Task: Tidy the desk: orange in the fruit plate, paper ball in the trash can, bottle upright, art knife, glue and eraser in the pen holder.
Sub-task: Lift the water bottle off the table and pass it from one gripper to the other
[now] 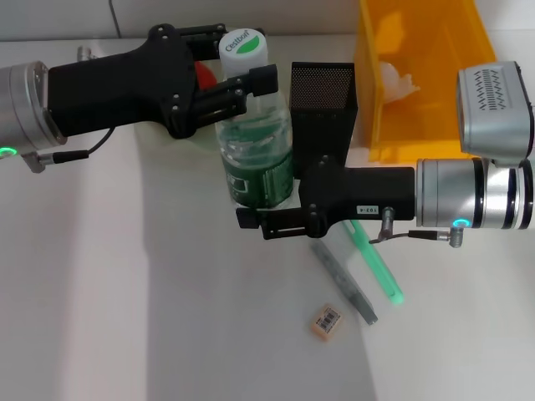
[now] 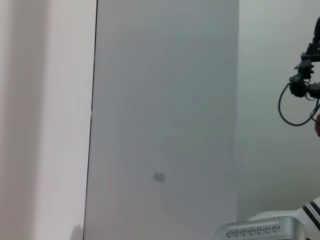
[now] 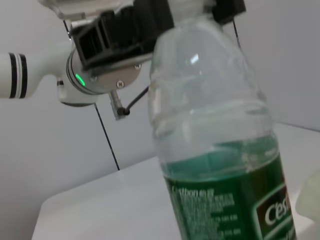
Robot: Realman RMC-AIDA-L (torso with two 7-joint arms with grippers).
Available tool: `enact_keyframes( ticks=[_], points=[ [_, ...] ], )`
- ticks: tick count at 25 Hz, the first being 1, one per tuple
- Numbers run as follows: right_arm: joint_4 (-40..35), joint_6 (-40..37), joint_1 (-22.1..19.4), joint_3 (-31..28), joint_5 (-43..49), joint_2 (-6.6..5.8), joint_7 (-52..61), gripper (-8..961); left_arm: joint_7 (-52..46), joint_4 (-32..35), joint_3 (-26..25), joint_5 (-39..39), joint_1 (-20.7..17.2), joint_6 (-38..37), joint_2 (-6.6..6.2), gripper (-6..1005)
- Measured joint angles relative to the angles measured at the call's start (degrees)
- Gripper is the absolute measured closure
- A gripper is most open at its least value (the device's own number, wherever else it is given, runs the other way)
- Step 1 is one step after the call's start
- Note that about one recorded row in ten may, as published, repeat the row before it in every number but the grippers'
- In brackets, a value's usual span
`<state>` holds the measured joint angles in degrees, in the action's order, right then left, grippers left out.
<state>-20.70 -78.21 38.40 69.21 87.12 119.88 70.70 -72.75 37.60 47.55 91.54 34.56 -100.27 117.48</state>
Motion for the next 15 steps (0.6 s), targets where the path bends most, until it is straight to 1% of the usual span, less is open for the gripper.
enact_keyframes(
  ticks=[7,8,15],
  points=[
    [0.6,0.9,0.0,0.8,-0.1,0.00,0.0,134,-0.6,0.3,-2.2,-0.2,0.5,-1.1,-0.16,557],
    [0.6,1.0,0.1,0.8,-0.1,0.00,0.0,134,-0.7,0.4,-3.2,-0.2,0.6,-1.7,-0.33,557],
    [0.8,1.4,-0.2,0.3,-0.5,0.00,-0.2,134,-0.9,0.5,-5.7,-0.4,0.5,-3.0,-0.98,556]
  ],
)
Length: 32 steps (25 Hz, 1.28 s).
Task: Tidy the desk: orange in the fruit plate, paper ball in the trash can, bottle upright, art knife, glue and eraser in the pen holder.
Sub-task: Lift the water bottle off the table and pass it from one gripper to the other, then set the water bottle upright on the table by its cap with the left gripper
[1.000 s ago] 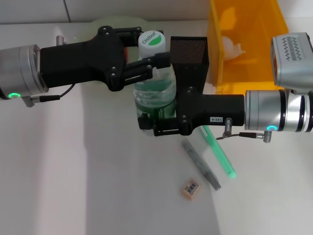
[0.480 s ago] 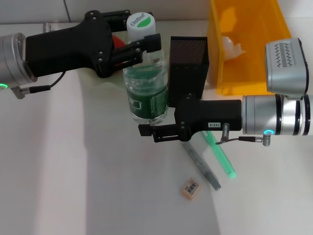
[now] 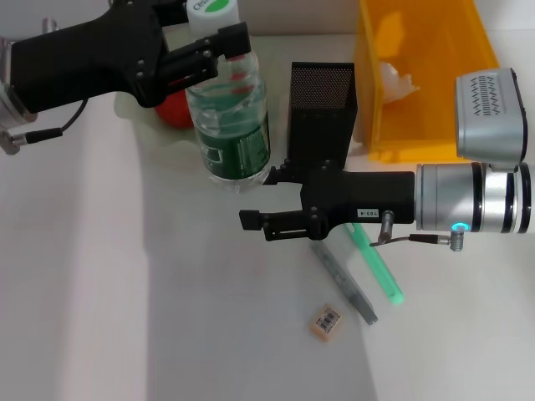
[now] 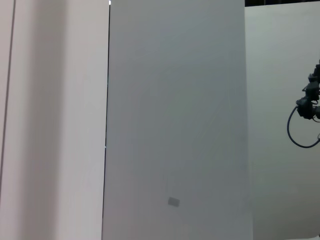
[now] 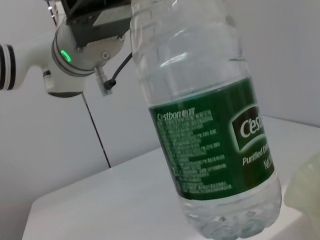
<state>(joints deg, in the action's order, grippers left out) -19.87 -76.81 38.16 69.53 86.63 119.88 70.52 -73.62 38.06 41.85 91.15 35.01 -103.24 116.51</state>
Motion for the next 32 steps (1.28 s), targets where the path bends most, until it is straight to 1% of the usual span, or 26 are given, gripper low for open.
enact_keyframes(
  ticks=[2,4,7,9,11,13,17,19,20,21,23,27,28,29,32],
  points=[
    [0.0,0.0,-0.5,-0.2,-1.2,-0.02,-0.4,133,0.0,0.0,-0.3,-0.1,-0.2,0.0,-0.20,556],
    [-0.5,0.0,-1.7,-0.3,-2.9,-0.16,-0.7,133,0.0,0.0,-1.0,-0.3,-0.8,-0.1,-0.67,556],
    [-2.8,-0.4,-4.3,-0.4,-4.6,-0.37,-0.8,133,0.0,0.0,-1.4,-0.3,-1.4,0.1,-0.96,556],
    [-4.5,-0.6,-6.2,-0.7,-6.1,-0.45,-0.8,133,0.2,-0.4,-2.0,-0.3,-2.5,1.1,-1.52,556],
    [-5.6,-1.3,-7.9,-1.8,-8.1,-0.51,-0.8,133,0.4,-0.5,-2.2,-0.3,-3.0,1.5,-1.65,556],
    [-6.0,-3.2,-9.2,-4.1,-9.7,-0.54,-0.8,133,0.7,-0.7,-2.3,-0.2,-3.6,3.2,-1.66,555],
    [-6.1,-7.4,-11.1,-11.3,-10.3,-0.53,-0.9,134,3.7,-2.9,-1.9,0.1,-4.2,6.6,-1.01,555],
    [-6.0,-9.0,-11.8,-14.3,-10.4,-0.53,-1.1,134,6.8,-6.1,-1.7,0.2,-4.1,8.2,-0.79,555],
    [-6.0,-10.0,-12.2,-15.7,-10.4,-0.53,-1.3,134,6.8,-6.1,-1.7,0.2,-4.1,8.2,-0.79,555],
    [-5.8,-10.9,-12.5,-17.3,-10.5,-0.51,-1.7,134,10.2,-9.0,-1.6,0.2,-3.9,9.4,-0.74,555],
    [-5.5,-12.7,-13.1,-19.7,-10.6,-0.43,-2.7,134,12.7,-10.6,-1.6,0.2,-3.9,10.2,-0.61,555],
    [-4.9,-14.3,-13.9,-21.6,-10.9,-0.45,-3.3,134,18.6,-12.4,-2.0,0.2,-4.6,12.8,0.49,554],
    [-4.6,-14.4,-14.0,-21.7,-11.0,-0.51,-3.4,134,18.6,-12.4,-2.0,0.2,-4.6,12.8,0.49,554],
    [-4.4,-14.5,-14.0,-21.7,-11.0,-0.53,-3.5,134,19.5,-12.8,-1.9,0.2,-4.8,14.5,0.85,554],
    [-4.0,-14.6,-14.0,-21.7,-11.1,-0.56,-3.7,134,20.4,-13.7,-1.7,0.2,-5.0,16.7,1.33,554]
  ],
)
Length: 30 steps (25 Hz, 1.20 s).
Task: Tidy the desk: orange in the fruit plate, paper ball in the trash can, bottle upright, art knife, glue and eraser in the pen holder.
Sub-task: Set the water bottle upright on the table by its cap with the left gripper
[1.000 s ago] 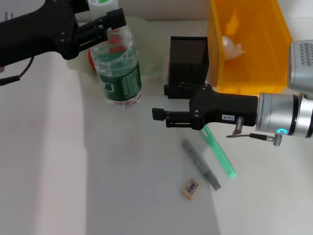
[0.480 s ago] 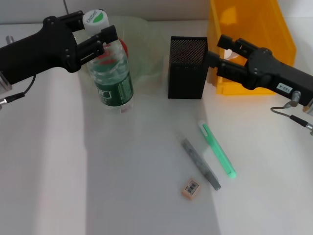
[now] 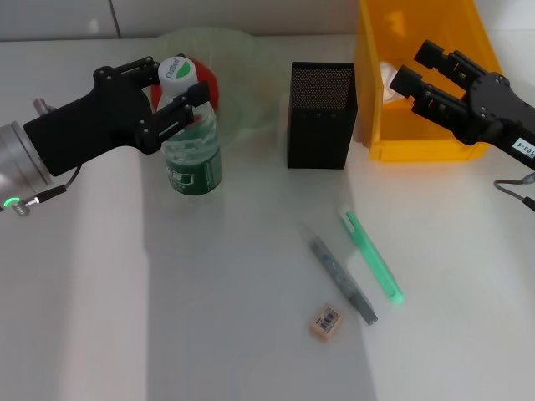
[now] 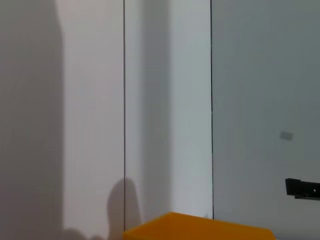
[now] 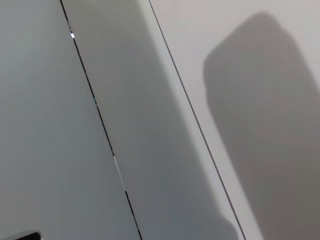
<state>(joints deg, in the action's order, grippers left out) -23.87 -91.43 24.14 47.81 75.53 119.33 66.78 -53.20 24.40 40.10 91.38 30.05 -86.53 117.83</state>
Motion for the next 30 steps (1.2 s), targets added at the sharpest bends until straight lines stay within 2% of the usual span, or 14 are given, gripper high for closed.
enact_keyframes(
  ticks=[27,30],
  points=[
    [1.6,0.6,0.8,0.2,0.0,0.12,-0.6,135,4.6,-2.2,-0.4,-0.6,-1.8,3.1,0.58,552],
    [1.7,0.6,0.9,0.3,0.0,0.13,-0.9,135,5.4,-3.0,-0.5,-3.7,-2.7,3.2,0.72,551]
  ],
)
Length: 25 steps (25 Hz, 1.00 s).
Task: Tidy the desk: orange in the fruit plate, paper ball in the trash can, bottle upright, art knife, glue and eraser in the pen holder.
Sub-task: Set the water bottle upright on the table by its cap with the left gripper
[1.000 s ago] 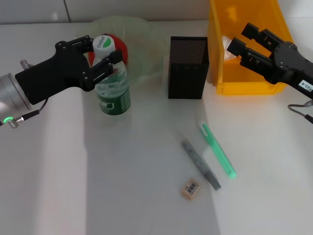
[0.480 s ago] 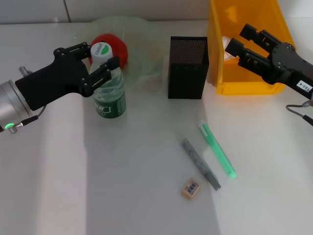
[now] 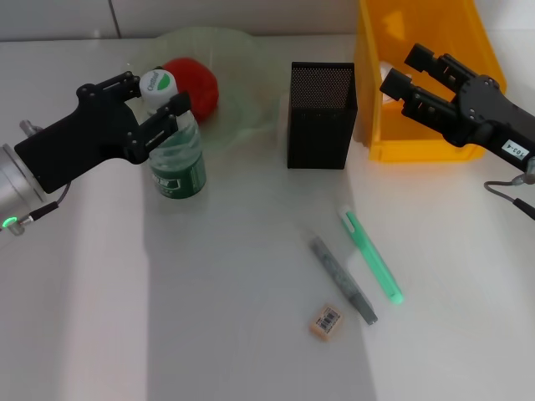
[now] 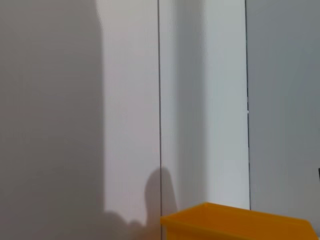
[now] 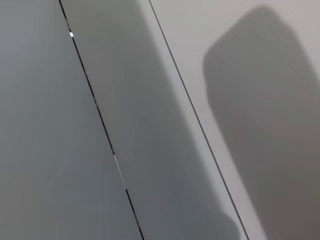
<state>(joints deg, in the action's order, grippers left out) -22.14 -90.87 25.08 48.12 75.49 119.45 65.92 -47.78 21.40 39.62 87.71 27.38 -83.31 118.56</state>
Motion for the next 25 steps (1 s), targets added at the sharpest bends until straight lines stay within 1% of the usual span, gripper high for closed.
enact_keyframes(
  ticks=[5,8,13,14,15,19,21,22,23,24,25],
  points=[
    [0.0,0.1,0.1,0.2,0.0,0.07,-0.1,135,0.8,-0.7,0.1,-1.4,-0.3,-0.2,-0.04,551],
    [0.0,0.1,0.1,0.2,0.0,0.08,-0.1,136,0.7,-0.8,0.2,-1.4,-0.3,-0.2,-0.05,368],
    [0.3,0.1,0.1,0.2,0.0,0.08,-0.2,136,0.5,-0.8,0.0,-1.8,-0.3,-0.5,-0.09,199],
    [0.6,0.1,0.1,0.2,0.0,0.07,-0.3,136,0.3,-0.7,0.0,-3.2,-0.6,-1.4,-0.17,165],
    [1.0,0.1,0.3,0.2,0.0,0.05,-0.5,136,0.2,-0.7,-0.1,-3.9,-0.8,-1.8,-0.21,163],
    [1.5,0.1,0.5,0.0,0.2,-0.06,-0.8,136,-1.5,-0.2,-2.1,-10.7,-3.1,-6.0,-0.52,153],
    [1.5,0.1,0.6,-0.1,0.2,-0.11,-1.0,136,-3.0,0.2,-3.3,-12.6,-4.2,-8.3,-0.98,149],
    [1.3,0.1,0.6,0.0,0.3,-0.15,-1.0,136,-7.3,1.1,-3.2,-12.4,-5.0,-10.4,-2.61,146],
    [0.2,-0.2,0.5,0.0,0.4,-0.33,0.0,136,-13.3,2.7,-1.3,-9.7,-5.3,-13.1,-5.11,144],
    [0.2,-0.2,0.5,0.0,0.4,-0.33,0.0,136,-13.3,2.7,-1.3,-9.7,-5.3,-13.1,-5.11,145],
    [-3.5,-0.4,-0.3,0.1,0.7,-0.49,3.2,136,-17.6,4.5,1.4,-4.7,-5.4,-17.5,-8.05,147]
  ],
)
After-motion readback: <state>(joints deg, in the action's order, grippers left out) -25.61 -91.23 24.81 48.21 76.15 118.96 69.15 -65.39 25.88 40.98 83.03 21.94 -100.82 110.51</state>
